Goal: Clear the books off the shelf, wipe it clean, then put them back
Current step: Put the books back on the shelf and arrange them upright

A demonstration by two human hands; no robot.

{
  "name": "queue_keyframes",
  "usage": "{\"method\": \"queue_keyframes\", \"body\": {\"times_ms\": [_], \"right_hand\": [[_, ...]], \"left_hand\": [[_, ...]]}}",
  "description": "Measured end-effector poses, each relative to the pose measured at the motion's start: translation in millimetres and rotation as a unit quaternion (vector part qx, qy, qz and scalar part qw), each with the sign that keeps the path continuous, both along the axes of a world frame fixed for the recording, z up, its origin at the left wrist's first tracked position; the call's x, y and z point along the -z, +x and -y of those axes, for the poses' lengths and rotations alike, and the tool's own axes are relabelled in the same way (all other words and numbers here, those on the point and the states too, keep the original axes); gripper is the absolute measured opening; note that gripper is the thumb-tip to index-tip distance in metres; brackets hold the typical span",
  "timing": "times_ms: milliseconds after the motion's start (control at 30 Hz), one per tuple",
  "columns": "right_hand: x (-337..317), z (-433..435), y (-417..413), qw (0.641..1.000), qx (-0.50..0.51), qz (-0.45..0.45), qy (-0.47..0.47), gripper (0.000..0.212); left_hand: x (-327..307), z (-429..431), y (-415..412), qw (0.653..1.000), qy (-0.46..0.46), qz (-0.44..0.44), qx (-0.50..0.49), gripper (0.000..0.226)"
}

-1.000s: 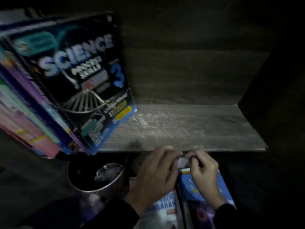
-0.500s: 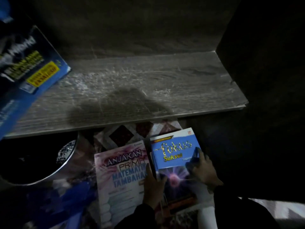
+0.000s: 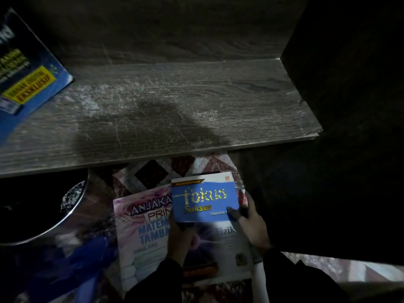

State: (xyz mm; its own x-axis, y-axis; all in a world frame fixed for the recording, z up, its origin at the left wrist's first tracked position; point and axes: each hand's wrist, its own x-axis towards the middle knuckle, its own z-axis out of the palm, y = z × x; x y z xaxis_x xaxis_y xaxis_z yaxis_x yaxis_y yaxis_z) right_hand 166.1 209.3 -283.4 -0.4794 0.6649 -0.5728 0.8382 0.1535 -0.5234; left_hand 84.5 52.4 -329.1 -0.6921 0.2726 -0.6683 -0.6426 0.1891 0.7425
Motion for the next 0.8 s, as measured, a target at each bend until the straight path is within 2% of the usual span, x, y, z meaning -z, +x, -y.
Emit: {"method": "queue_keyframes", "body": {"times_ms": [67,133,233,400,467,533,600,700,800], "right_hand": [[5,-2,1,1.000,0.022,-0.010,0.019,0.082],[8,-4,1,0.999,0.040,-0.010,-0.012,0.091],[15,-6,0,0.996,0.044,-0.024,-0.076,0.103],[17,-16,1,0.976,0.138,-0.063,-0.155,0.120],[14,-16,2,0.978,0.139,-0.064,-0.141,0.114],[13,-10,4,0.981,0.131,-0.071,-0.127,0.094],[14,-5,6,0.986,0.123,-0.056,-0.093,0.084],[11,-1,7,0.995,0.084,-0.023,-0.042,0.082],[6,5,3,0.999,0.039,-0.009,-0.010,0.088]], "left_hand": [[7,11,-5,1.000,0.002,0.017,-0.018,0.072],[7,19,-5,0.999,0.005,0.046,-0.018,0.082],[3,22,-3,0.998,0.015,0.054,0.008,0.060],[5,15,2,0.997,0.022,0.068,0.029,0.073],[5,9,6,0.998,0.021,0.056,0.036,0.067],[3,3,10,0.997,0.026,0.049,0.044,0.061],[2,0,11,0.998,0.016,0.041,0.046,0.062],[1,1,5,0.999,-0.006,0.046,0.025,0.077],[12,8,0,0.998,-0.021,0.054,0.002,0.077]]}}
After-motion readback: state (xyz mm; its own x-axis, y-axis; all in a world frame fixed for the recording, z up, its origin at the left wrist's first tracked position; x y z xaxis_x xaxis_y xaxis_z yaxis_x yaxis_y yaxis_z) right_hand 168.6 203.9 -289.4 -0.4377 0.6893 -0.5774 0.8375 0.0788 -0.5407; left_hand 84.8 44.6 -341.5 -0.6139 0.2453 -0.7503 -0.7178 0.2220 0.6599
